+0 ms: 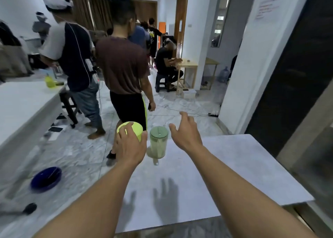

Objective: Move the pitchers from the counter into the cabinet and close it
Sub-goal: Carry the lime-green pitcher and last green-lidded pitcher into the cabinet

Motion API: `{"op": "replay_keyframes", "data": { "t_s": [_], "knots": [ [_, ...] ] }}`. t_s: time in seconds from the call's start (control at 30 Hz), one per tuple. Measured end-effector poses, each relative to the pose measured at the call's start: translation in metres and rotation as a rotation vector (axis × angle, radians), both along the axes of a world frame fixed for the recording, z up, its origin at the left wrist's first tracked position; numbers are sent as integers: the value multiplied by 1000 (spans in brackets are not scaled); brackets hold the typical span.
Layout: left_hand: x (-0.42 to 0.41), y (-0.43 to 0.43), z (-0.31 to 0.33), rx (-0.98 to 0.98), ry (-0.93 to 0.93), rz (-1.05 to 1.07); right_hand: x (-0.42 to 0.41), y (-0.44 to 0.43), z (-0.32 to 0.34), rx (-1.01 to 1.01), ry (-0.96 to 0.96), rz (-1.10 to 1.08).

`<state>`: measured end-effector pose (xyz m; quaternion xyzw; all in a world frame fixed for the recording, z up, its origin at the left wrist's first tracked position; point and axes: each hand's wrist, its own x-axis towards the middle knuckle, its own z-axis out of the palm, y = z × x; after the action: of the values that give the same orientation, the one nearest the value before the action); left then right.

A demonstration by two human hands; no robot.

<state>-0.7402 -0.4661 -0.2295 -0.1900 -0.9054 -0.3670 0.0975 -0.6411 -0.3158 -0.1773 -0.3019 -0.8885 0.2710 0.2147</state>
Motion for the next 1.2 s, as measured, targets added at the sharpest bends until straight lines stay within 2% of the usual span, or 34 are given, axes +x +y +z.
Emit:
{"op": "replay_keyframes", "data": {
  "t_s": [0.17,0.27,0.4,0.57,0.67,0.83,0.97,1.2],
  "knots": [
    [-44,6,-54,84,-162,83,-59,7,-67,-100,-16,60],
    [-67,18,-85,200,-295,170,-87,15,-106,-174,-7,53],
    [-87,37,-119,338,-475,256,-116,27,-157,-359,30,-49],
    [-106,54,-155,369,-552,317,-146,38,-203,-607,14,-173],
    [-111,59,-166,398,-561,358,-158,41,-217,-666,7,-184],
    [-123,67,-173,368,-460,382,-174,45,-229,-740,34,-203],
    [-128,72,-170,451,-429,435,-185,45,-234,-793,6,-187],
    [-137,76,-147,533,-388,465,-192,45,-231,-744,87,-207]
  ]
}}
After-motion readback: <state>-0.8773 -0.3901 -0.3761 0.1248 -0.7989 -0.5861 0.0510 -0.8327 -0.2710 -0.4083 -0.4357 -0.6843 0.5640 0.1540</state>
